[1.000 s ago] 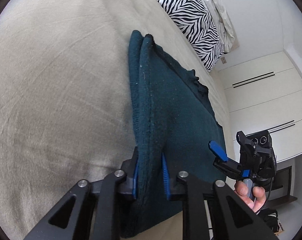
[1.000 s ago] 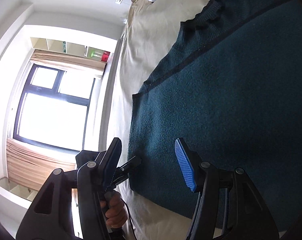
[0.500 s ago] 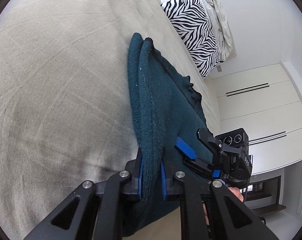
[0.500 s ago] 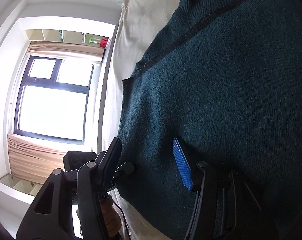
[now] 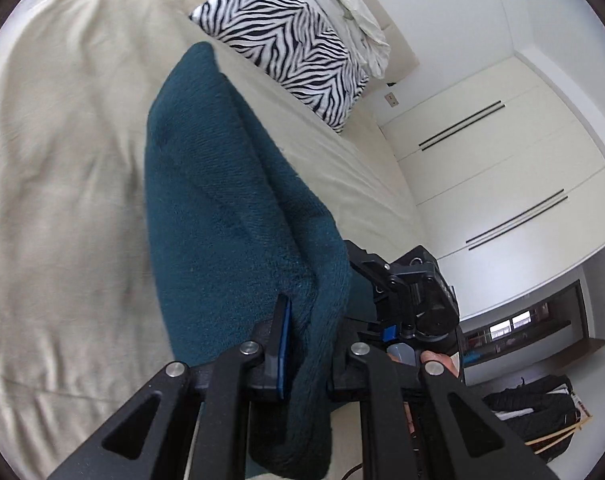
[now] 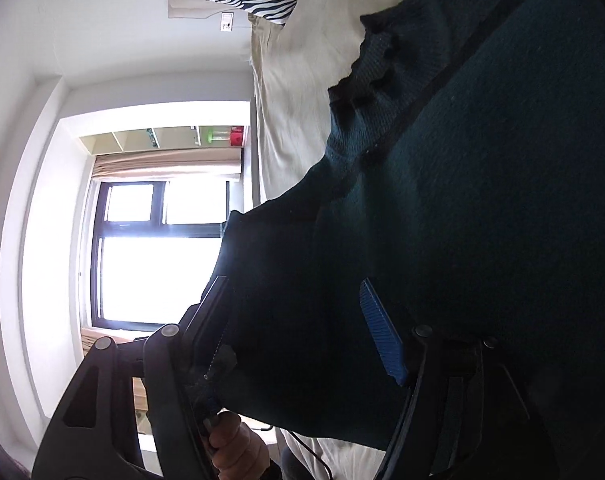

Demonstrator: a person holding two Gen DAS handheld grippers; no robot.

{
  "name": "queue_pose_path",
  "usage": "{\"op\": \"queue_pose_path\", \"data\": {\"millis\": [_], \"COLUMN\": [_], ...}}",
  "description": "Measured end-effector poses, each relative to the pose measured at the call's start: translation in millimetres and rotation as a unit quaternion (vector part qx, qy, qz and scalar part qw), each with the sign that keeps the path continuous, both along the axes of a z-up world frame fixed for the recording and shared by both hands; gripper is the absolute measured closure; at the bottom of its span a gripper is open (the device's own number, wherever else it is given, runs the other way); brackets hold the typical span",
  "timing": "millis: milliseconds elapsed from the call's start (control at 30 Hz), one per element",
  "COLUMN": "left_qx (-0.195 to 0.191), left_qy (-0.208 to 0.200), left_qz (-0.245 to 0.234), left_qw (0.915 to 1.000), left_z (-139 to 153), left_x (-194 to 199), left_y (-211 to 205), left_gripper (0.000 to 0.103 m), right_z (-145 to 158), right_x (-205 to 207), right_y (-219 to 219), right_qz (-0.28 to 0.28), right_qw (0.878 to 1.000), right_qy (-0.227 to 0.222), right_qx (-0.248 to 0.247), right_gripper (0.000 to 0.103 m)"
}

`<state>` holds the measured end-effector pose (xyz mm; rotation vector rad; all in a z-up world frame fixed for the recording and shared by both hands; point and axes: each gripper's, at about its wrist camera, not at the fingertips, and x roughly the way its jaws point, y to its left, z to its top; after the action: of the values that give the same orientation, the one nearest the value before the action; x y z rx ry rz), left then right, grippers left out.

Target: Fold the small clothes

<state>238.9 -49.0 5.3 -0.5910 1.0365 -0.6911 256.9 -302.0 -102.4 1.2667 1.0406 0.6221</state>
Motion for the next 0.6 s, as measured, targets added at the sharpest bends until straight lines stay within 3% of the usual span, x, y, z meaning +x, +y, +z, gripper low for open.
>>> {"op": "queue_pose_path", "data": {"millis": [167, 233, 333, 433, 533, 600], "left_qx": [-0.029, -0.020, -0.025, -0.024, -0.002, -0.017], "left_qy": [0.017, 0.029, 0.019, -0.003, -0.019, -0.020], "left_qz": [-0.071, -0.083, -0.090, -0.086, -0.080, -0.079], "left_qw": [0.9969, 0.9959, 0.9954, 0.9960, 0.9966, 0.9965], "left_z": [-30.6, -44.5, -48.4, -41.2, -38.9, -39.7], "left_x": [4.9, 2.3, -7.3, -18.6, -27.3, -32.0], "left_y": [-89.1, -104.8, -103.6, -89.2, -75.2, -64.7], "left_gripper": [0.087, 0.078, 0.060, 0.050, 0.049, 0.049], "right_z": [-9.9, -20.4, -33.0, -30.7, -29.0, -26.3], "right_x": [-9.5, -17.1, -27.4, -26.0, -24.0, -25.8], "right_y": [-61.3, -89.6, -114.6, -113.4, -107.3, -103.6], "right_qz": [-0.027, -0.048, -0.062, -0.052, -0.051, -0.044], "right_qw": [0.999, 0.997, 0.994, 0.995, 0.996, 0.998], "right_qy": [0.009, 0.017, 0.011, 0.004, 0.003, 0.004], "right_qx": [0.031, 0.050, 0.091, 0.082, 0.070, 0.048], "right_gripper": [0.033, 0.035, 0.035, 0.034, 0.034, 0.034]}}
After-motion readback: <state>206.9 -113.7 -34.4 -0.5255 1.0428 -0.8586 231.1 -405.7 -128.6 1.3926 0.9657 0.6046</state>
